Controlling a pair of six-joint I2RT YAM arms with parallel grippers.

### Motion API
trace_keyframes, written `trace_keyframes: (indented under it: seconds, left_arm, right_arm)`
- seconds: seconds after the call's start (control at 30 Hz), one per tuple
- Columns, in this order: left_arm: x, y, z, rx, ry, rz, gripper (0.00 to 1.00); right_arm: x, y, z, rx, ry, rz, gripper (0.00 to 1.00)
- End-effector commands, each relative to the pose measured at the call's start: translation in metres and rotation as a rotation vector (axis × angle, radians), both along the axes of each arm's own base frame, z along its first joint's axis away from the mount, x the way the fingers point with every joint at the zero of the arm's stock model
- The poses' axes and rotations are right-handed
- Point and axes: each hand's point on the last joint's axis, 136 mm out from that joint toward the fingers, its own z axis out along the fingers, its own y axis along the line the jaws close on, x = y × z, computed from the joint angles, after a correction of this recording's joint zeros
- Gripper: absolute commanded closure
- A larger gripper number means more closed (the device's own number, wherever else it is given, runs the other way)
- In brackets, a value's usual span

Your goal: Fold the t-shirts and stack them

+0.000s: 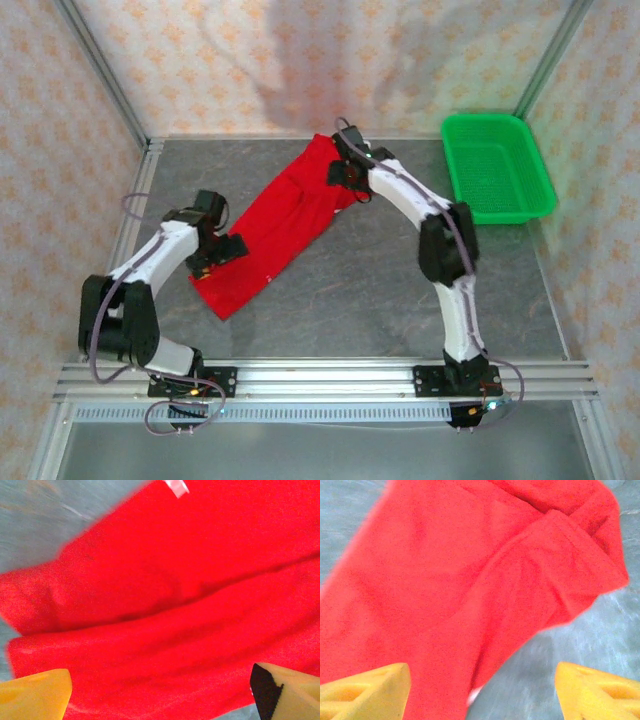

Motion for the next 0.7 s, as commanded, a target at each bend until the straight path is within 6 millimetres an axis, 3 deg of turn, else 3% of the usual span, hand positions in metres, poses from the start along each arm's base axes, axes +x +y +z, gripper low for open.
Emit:
trace_keyframes:
  seconds: [0.0, 0.17, 0.27, 0.37, 0.4, 0.5, 0.67]
  left_arm:
    - [0.000, -0.004, -0.014, 0.023, 0.048, -0.026, 0.09]
    - [-0.027, 0.000, -0.041, 0.061, 0.129, -0.022, 0.10]
    - [-0.046, -0.003, -0.062, 0.038, 0.182, -0.001, 0.10]
    - [-0.066, -0.010, -0.076, 0.023, 0.224, -0.009, 0.11]
    - [-0.072, -0.013, -0.080, 0.017, 0.233, -0.012, 0.11]
    - [-0.091, -0.029, -0.091, -0.012, 0.267, -0.032, 0.12]
    - [-0.111, -0.076, -0.097, -0.048, 0.263, -0.097, 0.12]
  right_arm:
    - [-0.032, -0.010, 0.087, 0.172, -0.193, 0.039, 0.21]
    - [-0.117, -0.041, 0.076, 0.213, -0.128, 0.069, 0.15]
    - [-0.151, -0.059, 0.071, 0.231, -0.114, 0.050, 0.14]
    - [-0.171, -0.071, 0.061, 0.242, -0.097, 0.020, 0.13]
    - [-0.177, -0.075, 0.067, 0.260, -0.115, 0.013, 0.12]
    - [-0.186, -0.081, 0.059, 0.269, -0.098, -0.010, 0.12]
    - [-0.186, -0.093, 0.045, 0.239, -0.046, -0.077, 0.12]
